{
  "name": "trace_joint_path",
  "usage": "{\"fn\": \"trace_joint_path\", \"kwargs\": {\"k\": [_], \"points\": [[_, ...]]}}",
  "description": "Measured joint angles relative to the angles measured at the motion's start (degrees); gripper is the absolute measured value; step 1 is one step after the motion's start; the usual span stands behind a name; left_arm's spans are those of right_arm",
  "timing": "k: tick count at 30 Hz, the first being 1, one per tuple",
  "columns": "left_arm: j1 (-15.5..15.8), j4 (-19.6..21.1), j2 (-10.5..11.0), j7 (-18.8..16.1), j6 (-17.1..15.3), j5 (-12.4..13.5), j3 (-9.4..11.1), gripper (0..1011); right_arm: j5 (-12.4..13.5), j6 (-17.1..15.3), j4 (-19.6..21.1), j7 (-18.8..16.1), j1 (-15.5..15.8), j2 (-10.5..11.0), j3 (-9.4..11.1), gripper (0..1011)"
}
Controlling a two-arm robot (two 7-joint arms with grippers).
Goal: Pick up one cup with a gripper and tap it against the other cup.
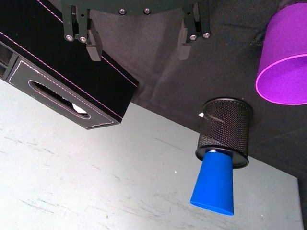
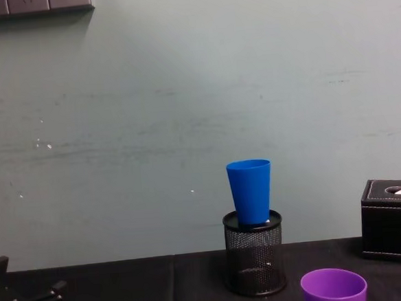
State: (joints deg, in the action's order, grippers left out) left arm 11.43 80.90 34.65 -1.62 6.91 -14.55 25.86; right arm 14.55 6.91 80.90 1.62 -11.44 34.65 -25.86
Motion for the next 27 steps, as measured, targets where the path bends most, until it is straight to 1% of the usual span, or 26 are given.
{"fn": "trace_joint_path", "kwargs": {"k": [27], "points": [[0.0,0.0,0.0,0.0,0.0,0.0,0.0,1011,0.0,0.0,0.0,0.0,0.0,0.0,0.0,1003]]}}
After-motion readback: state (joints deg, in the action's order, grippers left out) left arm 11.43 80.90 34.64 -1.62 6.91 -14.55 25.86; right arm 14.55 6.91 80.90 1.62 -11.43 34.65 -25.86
